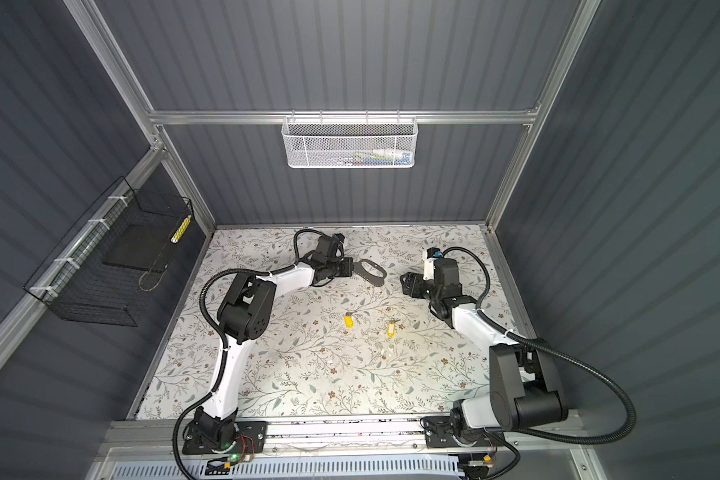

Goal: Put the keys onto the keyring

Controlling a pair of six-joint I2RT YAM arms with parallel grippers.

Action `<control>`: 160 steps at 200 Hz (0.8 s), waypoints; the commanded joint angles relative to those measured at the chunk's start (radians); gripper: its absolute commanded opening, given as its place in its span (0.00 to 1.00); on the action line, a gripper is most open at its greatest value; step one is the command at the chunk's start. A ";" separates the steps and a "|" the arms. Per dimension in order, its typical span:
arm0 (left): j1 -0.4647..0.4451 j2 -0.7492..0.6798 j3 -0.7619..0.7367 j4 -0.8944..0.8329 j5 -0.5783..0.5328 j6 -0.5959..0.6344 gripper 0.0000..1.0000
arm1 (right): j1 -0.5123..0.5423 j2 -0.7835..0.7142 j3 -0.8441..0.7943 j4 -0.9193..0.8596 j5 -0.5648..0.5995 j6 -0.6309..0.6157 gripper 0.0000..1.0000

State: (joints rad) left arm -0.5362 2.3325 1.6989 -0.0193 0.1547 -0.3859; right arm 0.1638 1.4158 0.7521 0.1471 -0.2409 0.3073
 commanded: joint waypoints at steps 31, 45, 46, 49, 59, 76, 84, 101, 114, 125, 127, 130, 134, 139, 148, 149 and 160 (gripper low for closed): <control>-0.008 -0.014 0.011 0.014 0.042 0.023 0.00 | 0.016 0.011 0.039 -0.028 -0.021 -0.024 0.76; -0.008 -0.033 0.007 -0.001 0.053 0.025 0.00 | 0.020 0.007 0.044 -0.035 -0.032 -0.032 0.76; -0.008 -0.035 0.008 -0.002 0.054 0.026 0.00 | 0.020 0.007 0.044 -0.035 -0.033 -0.032 0.76; -0.008 -0.040 0.006 -0.006 0.057 0.028 0.00 | 0.021 0.005 0.045 -0.035 -0.036 -0.035 0.76; -0.009 -0.059 0.004 -0.026 0.066 0.033 0.00 | 0.026 -0.001 0.048 -0.037 -0.053 -0.044 0.76; -0.010 -0.091 0.026 -0.097 0.090 0.056 0.00 | 0.036 -0.013 0.052 -0.039 -0.083 -0.066 0.76; -0.010 -0.101 0.049 -0.149 0.103 0.071 0.00 | 0.044 -0.018 0.055 -0.041 -0.085 -0.079 0.75; -0.010 -0.117 0.104 -0.274 0.119 0.102 0.00 | 0.065 -0.025 0.066 -0.046 -0.131 -0.111 0.75; -0.010 -0.126 0.142 -0.371 0.121 0.119 0.00 | 0.086 -0.025 0.082 -0.060 -0.144 -0.138 0.73; -0.010 -0.134 0.168 -0.446 0.118 0.128 0.00 | 0.104 -0.022 0.096 -0.070 -0.154 -0.161 0.71; -0.010 -0.135 0.171 -0.459 0.118 0.129 0.00 | 0.108 -0.020 0.098 -0.071 -0.157 -0.165 0.71; -0.009 -0.139 0.176 -0.474 0.120 0.132 0.00 | 0.113 -0.020 0.102 -0.071 -0.161 -0.171 0.70; -0.009 -0.144 0.178 -0.493 0.124 0.135 0.00 | 0.120 -0.019 0.106 -0.074 -0.166 -0.180 0.69; -0.010 -0.151 0.184 -0.517 0.128 0.137 0.00 | 0.128 -0.016 0.112 -0.077 -0.175 -0.191 0.67; -0.010 -0.169 0.186 -0.550 0.136 0.141 0.00 | 0.142 -0.010 0.122 -0.079 -0.194 -0.208 0.63; -0.011 -0.171 0.186 -0.554 0.136 0.142 0.00 | 0.144 -0.009 0.123 -0.079 -0.195 -0.209 0.63; -0.011 -0.196 0.183 -0.580 0.143 0.143 0.00 | 0.160 0.002 0.134 -0.080 -0.212 -0.228 0.57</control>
State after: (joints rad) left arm -0.5385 2.2105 1.8523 -0.4274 0.2584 -0.2821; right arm 0.2916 1.4120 0.8448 0.0875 -0.3874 0.1490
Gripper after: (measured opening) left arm 0.043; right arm 0.618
